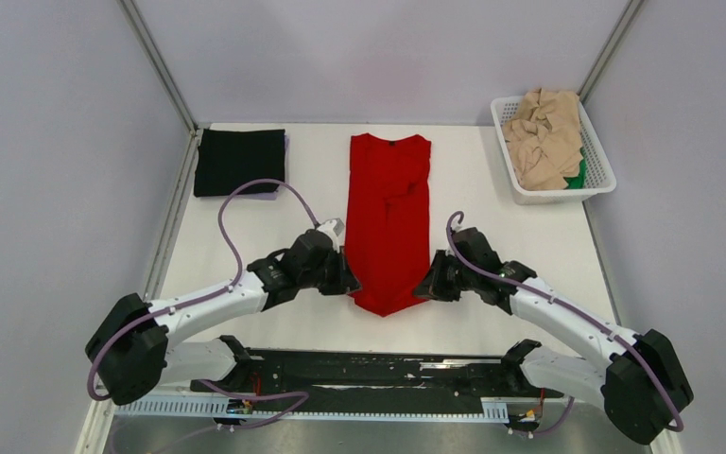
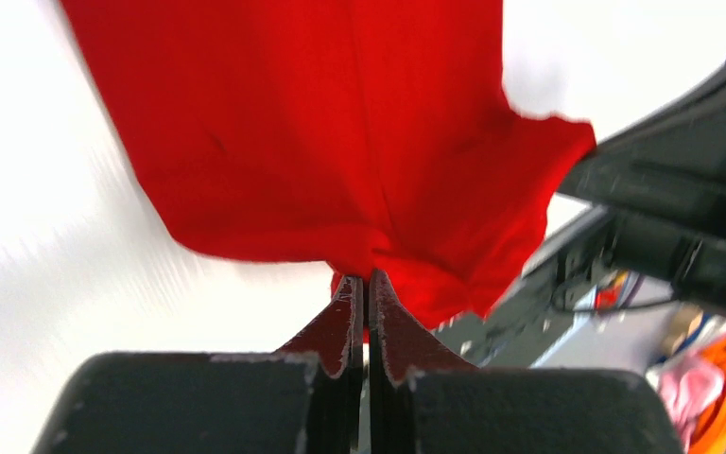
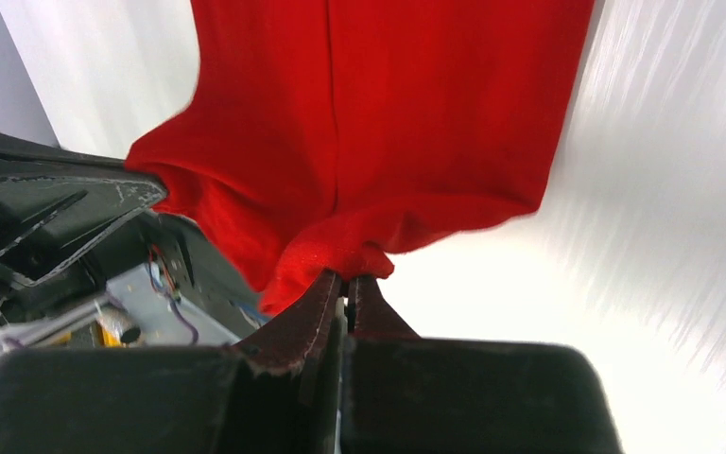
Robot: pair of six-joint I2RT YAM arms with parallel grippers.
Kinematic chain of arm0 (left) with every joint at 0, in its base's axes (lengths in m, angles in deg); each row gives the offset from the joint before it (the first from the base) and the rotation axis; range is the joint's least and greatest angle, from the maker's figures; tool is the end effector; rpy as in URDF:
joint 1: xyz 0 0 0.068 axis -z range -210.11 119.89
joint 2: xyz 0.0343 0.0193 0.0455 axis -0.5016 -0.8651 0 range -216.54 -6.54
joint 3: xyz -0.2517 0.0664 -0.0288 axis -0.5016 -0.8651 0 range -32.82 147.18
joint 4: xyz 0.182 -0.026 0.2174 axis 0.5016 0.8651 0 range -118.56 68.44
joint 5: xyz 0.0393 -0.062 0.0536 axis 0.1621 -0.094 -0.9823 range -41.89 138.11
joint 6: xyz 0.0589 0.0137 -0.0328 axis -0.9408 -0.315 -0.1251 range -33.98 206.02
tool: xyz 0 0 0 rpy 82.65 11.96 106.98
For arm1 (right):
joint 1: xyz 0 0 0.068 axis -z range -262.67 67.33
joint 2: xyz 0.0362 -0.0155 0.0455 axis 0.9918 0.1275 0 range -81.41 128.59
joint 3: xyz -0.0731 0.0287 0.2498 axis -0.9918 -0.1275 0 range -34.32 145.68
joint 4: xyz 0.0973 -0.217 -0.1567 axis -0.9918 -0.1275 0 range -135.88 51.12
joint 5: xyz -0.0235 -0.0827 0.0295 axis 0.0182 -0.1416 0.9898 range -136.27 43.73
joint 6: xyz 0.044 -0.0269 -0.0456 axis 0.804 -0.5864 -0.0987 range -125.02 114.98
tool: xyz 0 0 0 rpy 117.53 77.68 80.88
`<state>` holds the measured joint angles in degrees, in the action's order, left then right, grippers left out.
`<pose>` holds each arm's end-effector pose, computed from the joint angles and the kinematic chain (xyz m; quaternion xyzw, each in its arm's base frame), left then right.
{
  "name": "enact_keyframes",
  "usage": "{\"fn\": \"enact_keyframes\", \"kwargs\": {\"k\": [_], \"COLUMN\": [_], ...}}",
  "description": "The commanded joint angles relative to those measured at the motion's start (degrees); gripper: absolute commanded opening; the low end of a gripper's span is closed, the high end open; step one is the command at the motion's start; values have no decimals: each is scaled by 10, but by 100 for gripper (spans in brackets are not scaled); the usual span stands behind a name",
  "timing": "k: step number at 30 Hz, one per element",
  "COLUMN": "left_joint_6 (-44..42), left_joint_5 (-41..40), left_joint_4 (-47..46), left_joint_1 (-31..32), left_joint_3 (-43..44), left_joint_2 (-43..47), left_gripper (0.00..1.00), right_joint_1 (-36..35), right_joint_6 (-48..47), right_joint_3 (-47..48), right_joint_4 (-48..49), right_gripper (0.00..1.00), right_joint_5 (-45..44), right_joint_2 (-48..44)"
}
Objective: Fold and stack the t-shirts
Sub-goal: Fold the folded rectangular tshirt in 1/3 of the way
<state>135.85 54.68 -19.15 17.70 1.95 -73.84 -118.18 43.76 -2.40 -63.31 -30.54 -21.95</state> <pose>0.1821 -0.2104 0.1657 0.0073 0.9121 -0.3404 0.2283 0.1842 0.1500 0.1591 0.0639 0.9354 0.3125 0.1525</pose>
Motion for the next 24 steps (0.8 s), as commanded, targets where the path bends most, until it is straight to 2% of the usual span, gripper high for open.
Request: {"fn": "enact_keyframes", "kwargs": {"k": [1,4,9,14,24], "left_joint_6": [-6,-24,-57,-71,-104], "left_joint_5": [-34,-70,-83,-71,-32], "left_joint_4": [-43,-31,-19,-21,-7], "left_joint_1": [-61,-82,-120,-161,-204], "left_joint_3": [59,99,178,231,340], "left_joint_2": [-53,-93,-170,-223,-327], "left_gripper": [0,0,0,0,0], "right_joint_1": [30,68,115,146,189], "right_joint_6": [-12,-14,-29,-52,-83], "right_joint_3": [57,93,150,209,288], "right_joint_4": [57,73,93,100,112], "right_gripper": [0,0,0,0,0], "right_joint_5": [-53,-67,-72,-67,-37], "right_joint_2": [51,94,157,220,328]}}
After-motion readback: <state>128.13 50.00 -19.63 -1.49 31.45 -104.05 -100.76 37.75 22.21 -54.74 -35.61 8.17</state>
